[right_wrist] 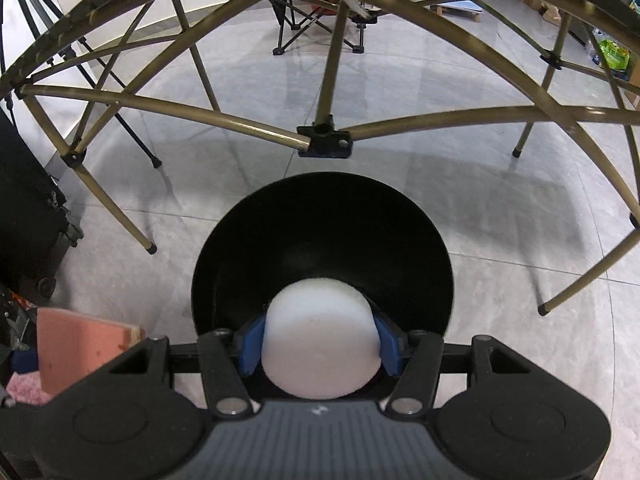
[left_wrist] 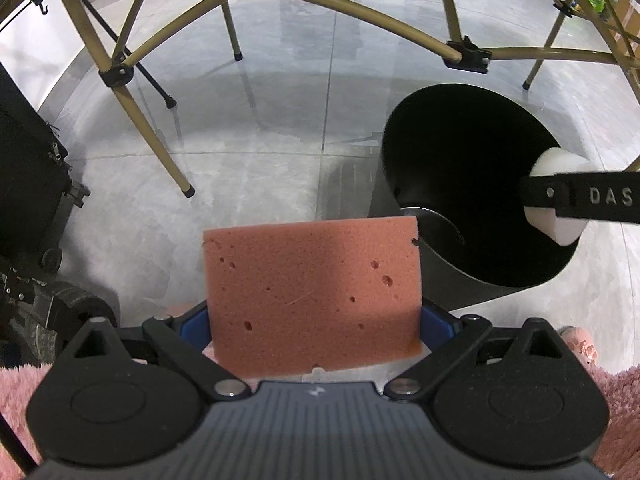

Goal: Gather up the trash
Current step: 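Open the right gripper over the bin to drop the foam cylinder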

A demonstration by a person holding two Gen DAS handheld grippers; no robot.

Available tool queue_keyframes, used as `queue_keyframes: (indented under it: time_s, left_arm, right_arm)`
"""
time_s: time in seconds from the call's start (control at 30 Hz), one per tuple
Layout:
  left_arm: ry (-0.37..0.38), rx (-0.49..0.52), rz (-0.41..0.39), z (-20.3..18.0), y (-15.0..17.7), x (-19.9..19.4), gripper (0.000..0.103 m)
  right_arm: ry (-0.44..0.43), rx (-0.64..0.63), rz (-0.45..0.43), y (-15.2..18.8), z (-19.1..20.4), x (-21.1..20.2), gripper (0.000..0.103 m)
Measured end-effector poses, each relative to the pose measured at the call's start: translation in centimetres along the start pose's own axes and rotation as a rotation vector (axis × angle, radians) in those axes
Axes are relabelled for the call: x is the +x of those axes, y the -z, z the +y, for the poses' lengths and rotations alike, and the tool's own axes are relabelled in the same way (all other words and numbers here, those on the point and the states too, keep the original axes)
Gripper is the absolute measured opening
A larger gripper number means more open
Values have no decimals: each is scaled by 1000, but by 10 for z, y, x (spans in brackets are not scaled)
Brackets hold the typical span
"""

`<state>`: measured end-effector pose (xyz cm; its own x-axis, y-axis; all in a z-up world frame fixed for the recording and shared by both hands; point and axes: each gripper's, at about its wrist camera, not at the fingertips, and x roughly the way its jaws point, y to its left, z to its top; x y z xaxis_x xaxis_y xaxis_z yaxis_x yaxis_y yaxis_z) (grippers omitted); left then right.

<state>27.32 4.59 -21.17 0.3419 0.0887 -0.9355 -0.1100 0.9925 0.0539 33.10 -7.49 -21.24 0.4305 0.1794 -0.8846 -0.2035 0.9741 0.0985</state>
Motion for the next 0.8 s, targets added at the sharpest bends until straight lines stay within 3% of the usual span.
queue_keyframes:
  time_s: [0.8]
  left_arm:
    - [-12, -39, 25, 15, -13, 11, 100]
  right_arm:
    - [38, 8, 88, -24, 15, 54, 56]
